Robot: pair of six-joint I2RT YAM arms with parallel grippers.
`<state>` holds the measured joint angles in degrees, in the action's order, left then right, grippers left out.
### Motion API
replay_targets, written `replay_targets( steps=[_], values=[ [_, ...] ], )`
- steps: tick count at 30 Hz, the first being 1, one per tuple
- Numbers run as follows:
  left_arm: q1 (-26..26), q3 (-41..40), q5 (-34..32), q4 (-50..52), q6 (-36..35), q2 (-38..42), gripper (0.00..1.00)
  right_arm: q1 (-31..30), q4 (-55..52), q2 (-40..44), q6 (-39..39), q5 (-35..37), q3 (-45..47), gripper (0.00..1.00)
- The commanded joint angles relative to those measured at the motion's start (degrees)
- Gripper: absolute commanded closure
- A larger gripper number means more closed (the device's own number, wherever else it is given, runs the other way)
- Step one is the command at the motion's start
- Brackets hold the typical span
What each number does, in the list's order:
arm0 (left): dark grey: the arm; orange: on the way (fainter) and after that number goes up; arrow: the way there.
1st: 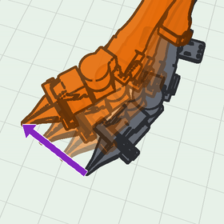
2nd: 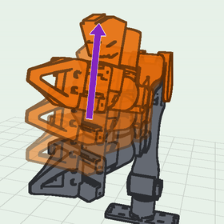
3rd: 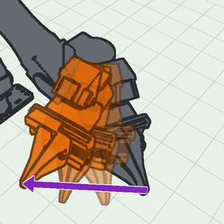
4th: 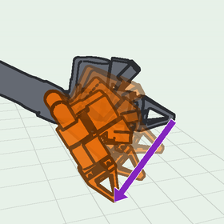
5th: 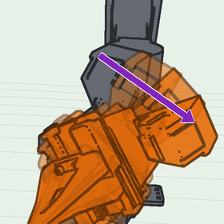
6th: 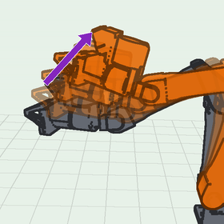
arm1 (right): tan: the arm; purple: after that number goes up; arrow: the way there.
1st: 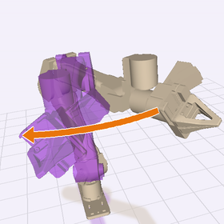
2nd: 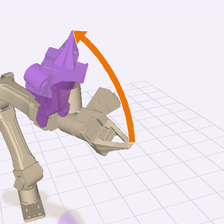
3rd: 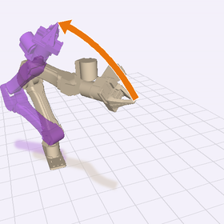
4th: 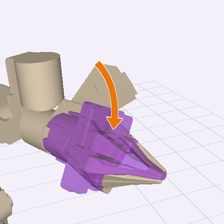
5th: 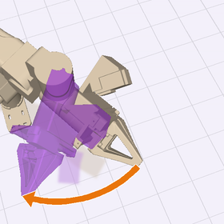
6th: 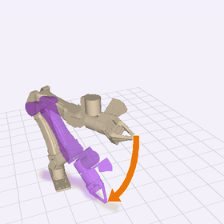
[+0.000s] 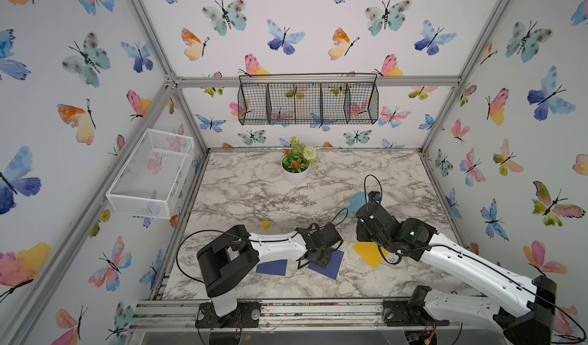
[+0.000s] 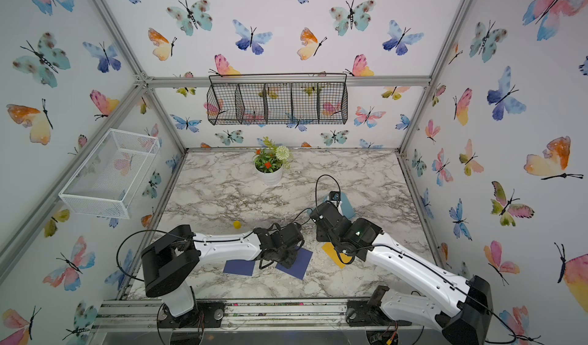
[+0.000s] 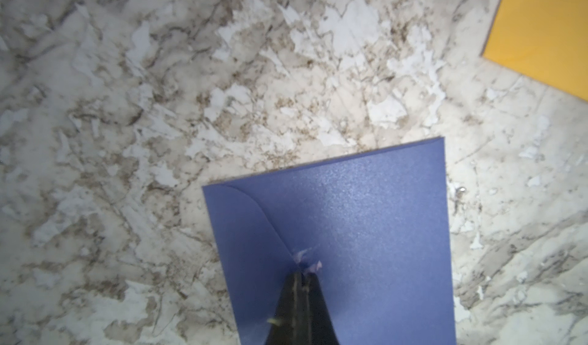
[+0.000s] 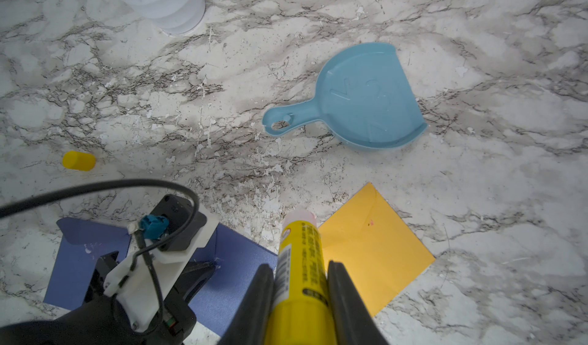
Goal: Seal the envelope with a glue stick
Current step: Seal the envelope at the center of the board.
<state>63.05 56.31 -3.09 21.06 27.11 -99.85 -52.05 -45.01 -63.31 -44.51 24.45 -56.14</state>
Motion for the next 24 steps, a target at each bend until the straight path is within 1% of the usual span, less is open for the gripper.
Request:
replay_targets(
  steps=[1,6,9,18,24],
  values=[
    [-0.5,-1.6,1.6,1.8,0.0,-0.3,0.97,0.2,-1.1,-0.2,0.2,0.9,-2.2,0.97],
    [-1.5,1.0,1.5,3.4,-0.1,3.7,0.96,0.3,-1.2,-0.1,0.3,1.1,-2.8,0.97],
    [-1.7,2.1,1.5,3.9,-0.3,4.4,0.96,0.3,-1.0,0.0,0.2,0.8,-2.7,0.97],
    [-2.2,1.9,2.0,2.6,-0.7,2.2,0.96,0.2,-1.1,0.1,0.2,0.9,-2.6,0.98],
    [-2.3,0.1,3.2,0.1,-0.7,-0.6,0.96,0.3,-1.4,0.4,-0.1,0.9,-2.2,0.97]
  ],
)
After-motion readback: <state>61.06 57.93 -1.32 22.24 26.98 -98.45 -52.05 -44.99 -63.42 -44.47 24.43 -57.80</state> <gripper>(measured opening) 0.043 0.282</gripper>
